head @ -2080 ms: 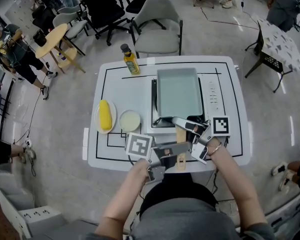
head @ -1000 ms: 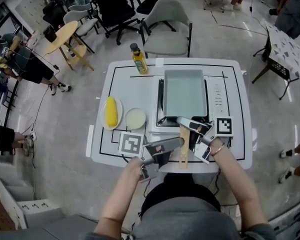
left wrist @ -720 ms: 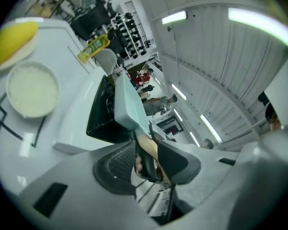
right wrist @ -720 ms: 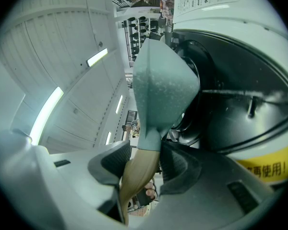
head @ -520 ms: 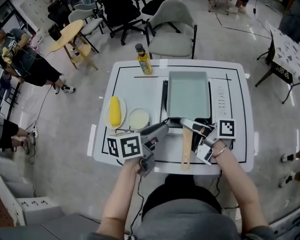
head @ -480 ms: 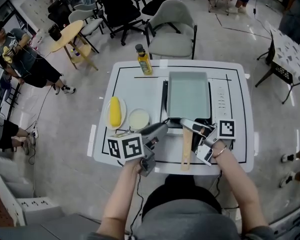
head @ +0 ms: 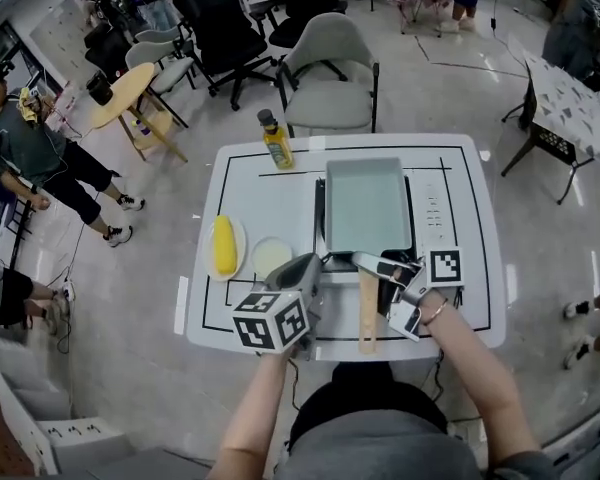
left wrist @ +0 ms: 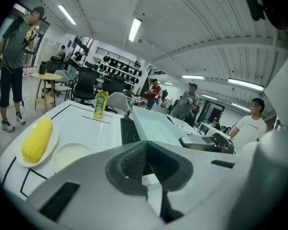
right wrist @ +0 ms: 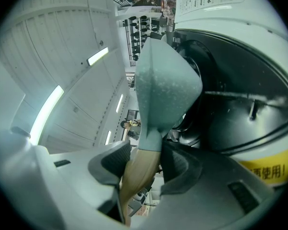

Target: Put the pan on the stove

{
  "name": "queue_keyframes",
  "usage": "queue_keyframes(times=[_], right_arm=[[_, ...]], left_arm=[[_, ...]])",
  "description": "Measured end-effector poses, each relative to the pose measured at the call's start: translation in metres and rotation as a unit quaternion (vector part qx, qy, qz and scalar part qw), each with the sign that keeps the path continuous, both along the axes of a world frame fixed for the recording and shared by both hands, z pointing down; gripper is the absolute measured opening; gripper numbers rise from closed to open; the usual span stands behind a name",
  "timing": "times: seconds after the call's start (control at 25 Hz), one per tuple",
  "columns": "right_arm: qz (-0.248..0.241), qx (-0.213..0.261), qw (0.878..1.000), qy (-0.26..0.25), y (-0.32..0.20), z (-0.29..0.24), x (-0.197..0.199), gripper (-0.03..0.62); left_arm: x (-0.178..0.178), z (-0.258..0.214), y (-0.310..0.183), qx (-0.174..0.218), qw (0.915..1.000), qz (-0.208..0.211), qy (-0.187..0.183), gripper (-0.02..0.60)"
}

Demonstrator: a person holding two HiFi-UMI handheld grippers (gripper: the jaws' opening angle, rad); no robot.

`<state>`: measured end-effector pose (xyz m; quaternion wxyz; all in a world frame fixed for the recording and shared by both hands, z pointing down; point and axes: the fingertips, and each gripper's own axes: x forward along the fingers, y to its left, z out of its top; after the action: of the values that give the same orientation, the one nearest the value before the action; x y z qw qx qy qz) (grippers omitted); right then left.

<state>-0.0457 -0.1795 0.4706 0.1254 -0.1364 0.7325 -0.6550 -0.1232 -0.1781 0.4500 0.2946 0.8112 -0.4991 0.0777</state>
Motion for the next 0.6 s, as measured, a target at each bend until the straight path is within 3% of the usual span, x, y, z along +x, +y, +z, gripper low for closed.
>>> queue_keyframes(times=[0.24, 0.6], right_arm=[[-0.003, 0.003, 1.0, -0.007, 0.0001, -0.0034, -0.0016, 0.193], [-0.013, -0.011, 0.998, -0.053, 0.0059, -0.0081, -0.0012, 0.258]], left_arm=[[-0.0031, -0.0022, -0.0033, 0.01, 0.9999, -0.003, -0.009, 0.006], [-0.0071, -0.0053, -0.0064, 0.013, 0.9999, -0.003, -0.001, 0.006]])
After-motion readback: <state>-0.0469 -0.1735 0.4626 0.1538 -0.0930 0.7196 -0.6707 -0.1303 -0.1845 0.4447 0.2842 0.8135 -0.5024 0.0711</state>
